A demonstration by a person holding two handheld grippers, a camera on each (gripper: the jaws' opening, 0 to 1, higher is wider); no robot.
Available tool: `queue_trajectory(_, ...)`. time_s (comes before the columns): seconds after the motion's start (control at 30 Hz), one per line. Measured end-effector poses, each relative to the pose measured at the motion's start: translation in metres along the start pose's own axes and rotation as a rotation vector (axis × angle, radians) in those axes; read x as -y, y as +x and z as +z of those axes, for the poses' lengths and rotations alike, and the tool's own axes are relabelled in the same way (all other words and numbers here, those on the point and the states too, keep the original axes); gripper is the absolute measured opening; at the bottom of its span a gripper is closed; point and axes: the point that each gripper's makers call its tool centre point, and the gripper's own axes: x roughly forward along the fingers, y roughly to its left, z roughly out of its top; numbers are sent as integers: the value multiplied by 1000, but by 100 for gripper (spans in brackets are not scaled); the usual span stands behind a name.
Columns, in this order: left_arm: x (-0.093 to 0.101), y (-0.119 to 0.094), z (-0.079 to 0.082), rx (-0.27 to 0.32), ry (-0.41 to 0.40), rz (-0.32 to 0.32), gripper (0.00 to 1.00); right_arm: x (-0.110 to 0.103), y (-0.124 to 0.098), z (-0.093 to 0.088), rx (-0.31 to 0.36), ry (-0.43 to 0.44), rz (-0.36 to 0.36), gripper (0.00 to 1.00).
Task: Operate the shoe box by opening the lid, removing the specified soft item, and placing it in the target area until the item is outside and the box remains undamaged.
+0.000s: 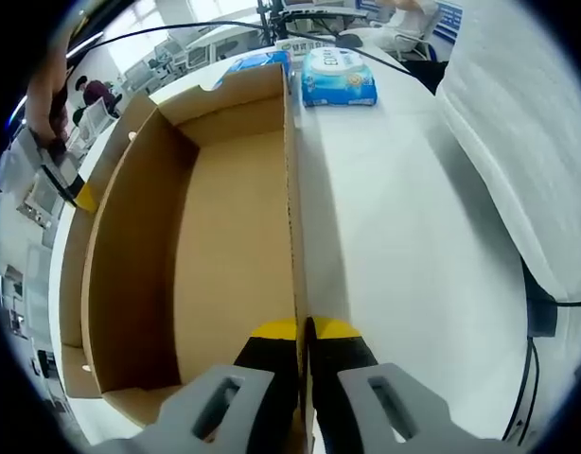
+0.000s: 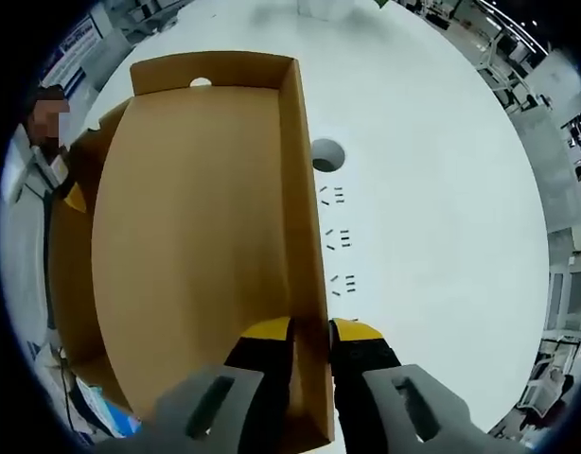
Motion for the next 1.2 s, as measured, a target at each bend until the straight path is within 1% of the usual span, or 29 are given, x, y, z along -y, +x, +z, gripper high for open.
queue_trajectory(0.27, 0, 0, 2, 0, 4, 1, 1, 4, -13, 3, 11, -11, -23, 11)
queue_trajectory(0.87, 0, -1, 3, 12, -1, 7, 1, 6, -55, 11, 22, -20, -114, 8)
queue_trajectory(1.2, -2, 0, 4, 14, -3, 13, 1, 6, -73, 18, 33, -71, -177, 6)
